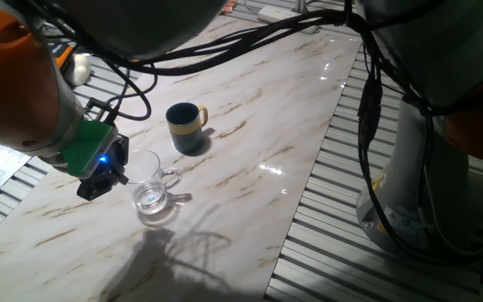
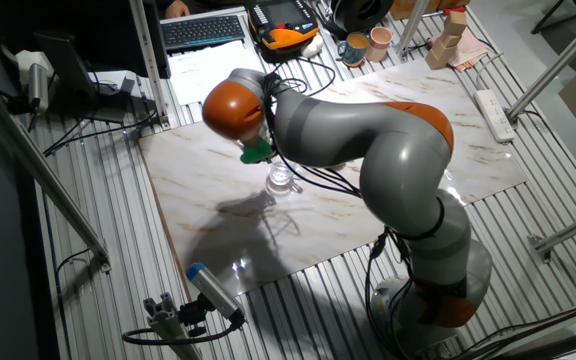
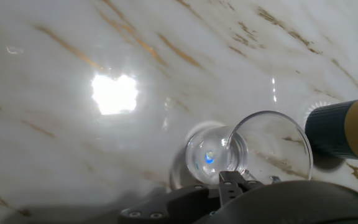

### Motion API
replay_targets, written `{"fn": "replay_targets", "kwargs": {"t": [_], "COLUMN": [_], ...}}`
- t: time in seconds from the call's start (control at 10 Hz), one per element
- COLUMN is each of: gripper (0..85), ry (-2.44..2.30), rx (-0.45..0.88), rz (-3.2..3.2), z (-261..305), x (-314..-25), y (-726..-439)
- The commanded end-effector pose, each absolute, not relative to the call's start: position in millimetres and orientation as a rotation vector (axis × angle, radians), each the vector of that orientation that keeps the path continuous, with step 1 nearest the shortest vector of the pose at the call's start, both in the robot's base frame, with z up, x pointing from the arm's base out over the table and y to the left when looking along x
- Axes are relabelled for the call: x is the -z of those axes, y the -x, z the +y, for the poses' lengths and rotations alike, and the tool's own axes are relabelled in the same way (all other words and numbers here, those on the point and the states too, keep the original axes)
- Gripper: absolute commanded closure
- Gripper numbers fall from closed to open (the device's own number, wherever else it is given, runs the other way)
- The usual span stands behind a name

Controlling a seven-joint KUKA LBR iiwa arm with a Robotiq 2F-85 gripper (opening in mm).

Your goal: Pour the water from one cup into another empty cup

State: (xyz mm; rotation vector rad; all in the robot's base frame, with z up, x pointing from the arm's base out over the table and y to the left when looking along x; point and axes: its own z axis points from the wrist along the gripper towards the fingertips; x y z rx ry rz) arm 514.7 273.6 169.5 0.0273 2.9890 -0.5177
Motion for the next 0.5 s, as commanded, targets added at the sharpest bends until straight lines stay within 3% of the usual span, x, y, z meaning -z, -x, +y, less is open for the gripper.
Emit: {"fn": "replay_targets", "kwargs": {"t": [0.0, 0.4], "gripper": [85.0, 85.0], "ry": [-0.024, -0.026], "rx": [0.537, 0.559], "rz": [2.987, 2.979], "z": [273.6, 273.7], "x": [-169.5, -168.8], "y": [-514.7, -515.1]}}
